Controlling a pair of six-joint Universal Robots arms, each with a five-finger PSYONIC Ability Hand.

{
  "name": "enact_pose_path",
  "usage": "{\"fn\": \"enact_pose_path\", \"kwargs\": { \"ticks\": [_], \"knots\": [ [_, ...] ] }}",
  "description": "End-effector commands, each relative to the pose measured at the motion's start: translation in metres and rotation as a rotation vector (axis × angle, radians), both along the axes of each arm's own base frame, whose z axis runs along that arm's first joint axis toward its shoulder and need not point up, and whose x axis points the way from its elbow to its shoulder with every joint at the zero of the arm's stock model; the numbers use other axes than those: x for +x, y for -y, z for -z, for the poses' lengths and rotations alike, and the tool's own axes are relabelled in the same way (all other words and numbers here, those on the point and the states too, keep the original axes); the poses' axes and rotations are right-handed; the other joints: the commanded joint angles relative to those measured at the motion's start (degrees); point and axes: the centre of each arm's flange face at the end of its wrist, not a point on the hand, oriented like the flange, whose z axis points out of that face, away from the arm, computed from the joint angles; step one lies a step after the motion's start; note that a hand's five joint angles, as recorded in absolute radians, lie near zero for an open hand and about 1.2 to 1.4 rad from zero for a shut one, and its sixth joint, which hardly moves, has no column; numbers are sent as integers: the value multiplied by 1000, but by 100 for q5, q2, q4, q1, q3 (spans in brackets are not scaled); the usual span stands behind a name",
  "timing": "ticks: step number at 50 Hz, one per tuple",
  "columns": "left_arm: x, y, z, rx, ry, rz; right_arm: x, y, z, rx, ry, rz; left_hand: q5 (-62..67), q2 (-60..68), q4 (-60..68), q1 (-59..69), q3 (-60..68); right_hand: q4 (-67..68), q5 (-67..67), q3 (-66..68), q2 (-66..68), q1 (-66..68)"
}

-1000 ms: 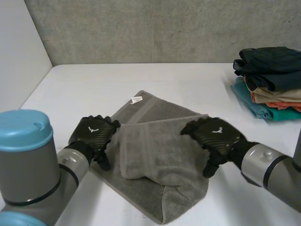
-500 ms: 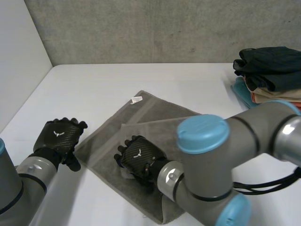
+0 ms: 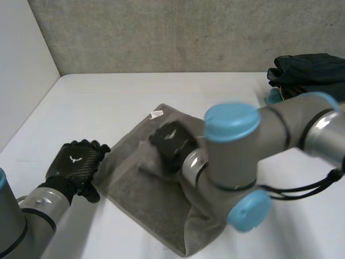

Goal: Fold the laundry.

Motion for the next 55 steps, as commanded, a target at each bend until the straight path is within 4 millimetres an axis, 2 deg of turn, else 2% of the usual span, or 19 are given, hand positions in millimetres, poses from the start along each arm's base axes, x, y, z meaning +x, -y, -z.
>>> {"fn": "enact_pose_path", "kwargs": {
  "ticks": [1,2,13,18,30,39,46,55],
  "knots": [
    [-12,-9,7,29,4,61,-39,57,-13,44,107,256,97,66,98,169,126,1198,1399,1246,1256,2403],
    [-15,-11,10,38,10,72,-50,68,-11,52,111,299,97,66,98,169,126,1198,1399,1246,1256,2403],
    [-26,-13,28,94,41,110,-93,97,-14,15,138,422,131,100,132,203,160,1198,1399,1246,1256,2403],
    [-28,-14,33,115,50,116,-120,113,-16,-17,157,495,148,116,149,219,177,1198,1399,1246,1256,2403],
    [-36,-10,38,115,60,139,-157,132,-2,-7,145,591,215,184,216,287,244,1198,1399,1246,1256,2403],
    [-40,2,49,132,87,108,-173,134,3,4,139,619,635,603,636,706,664,1198,1399,1246,1256,2403],
    [-46,1,49,120,94,116,-186,135,-4,-19,158,638,1207,1175,1208,1278,1236,1198,1399,1246,1256,2403],
    [-54,-2,51,118,87,140,-197,140,-2,-12,159,651,3090,3059,3091,3162,3119,1198,1399,1246,1256,2403]
  ]
}}
